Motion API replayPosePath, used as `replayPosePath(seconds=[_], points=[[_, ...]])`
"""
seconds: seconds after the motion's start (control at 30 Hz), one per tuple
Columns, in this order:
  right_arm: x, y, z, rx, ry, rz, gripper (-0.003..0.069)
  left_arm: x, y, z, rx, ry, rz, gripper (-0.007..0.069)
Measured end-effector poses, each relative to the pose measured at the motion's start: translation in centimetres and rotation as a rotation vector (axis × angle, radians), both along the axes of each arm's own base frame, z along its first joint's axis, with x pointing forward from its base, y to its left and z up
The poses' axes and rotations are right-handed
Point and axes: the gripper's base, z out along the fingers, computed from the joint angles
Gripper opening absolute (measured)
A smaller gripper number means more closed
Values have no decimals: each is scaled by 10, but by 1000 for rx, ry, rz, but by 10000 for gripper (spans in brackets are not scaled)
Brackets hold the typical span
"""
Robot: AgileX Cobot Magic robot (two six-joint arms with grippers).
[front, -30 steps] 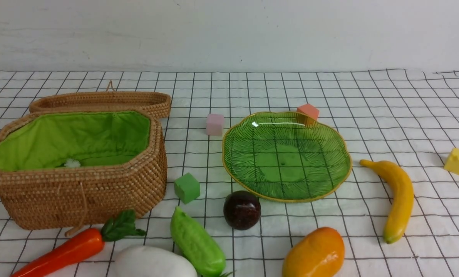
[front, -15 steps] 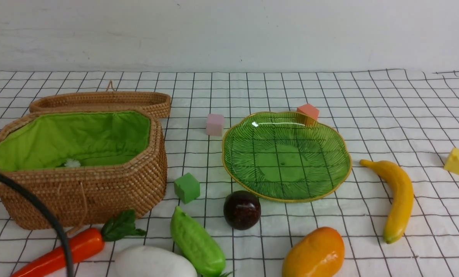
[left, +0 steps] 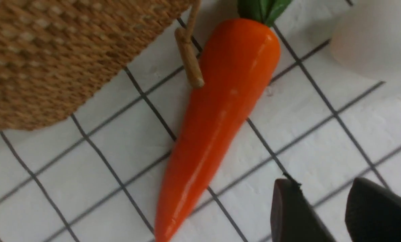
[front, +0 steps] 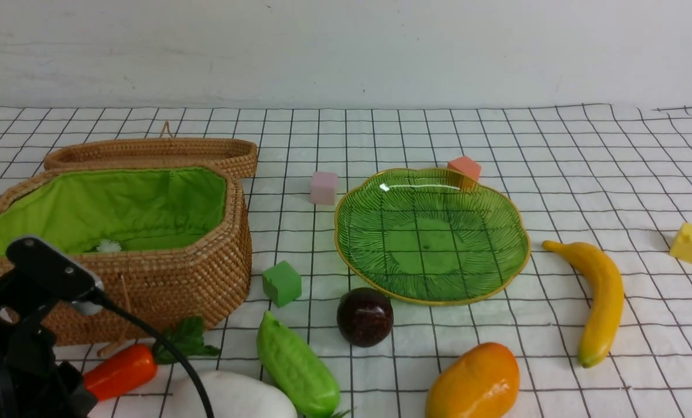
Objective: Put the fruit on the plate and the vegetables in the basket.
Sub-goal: Use the left arm to grab a carrot and put it into the left basket
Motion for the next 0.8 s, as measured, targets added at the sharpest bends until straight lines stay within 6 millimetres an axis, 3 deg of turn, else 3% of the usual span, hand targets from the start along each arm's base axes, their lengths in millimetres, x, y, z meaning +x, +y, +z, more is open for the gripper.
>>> replayPosePath(seconds=[0.17,0.4,0.53,0.63,0.7,0.8], points=[[0,0,0,0,0,0,242,24,4,-17,72,-61,-28,286],[0,0,0,0,0,0,242,39,5,-49,124,22,-73,501],[0,0,0,0,0,0,242,41,5,-65,124,96,-77,550],[0,0,0,0,0,0,242,44,4,-66,114,105,-69,528],[0,0,0,0,0,0,242,43,4,-66,107,115,-64,459],[0,0,0,0,0,0,242,37,4,-63,114,154,-95,269]])
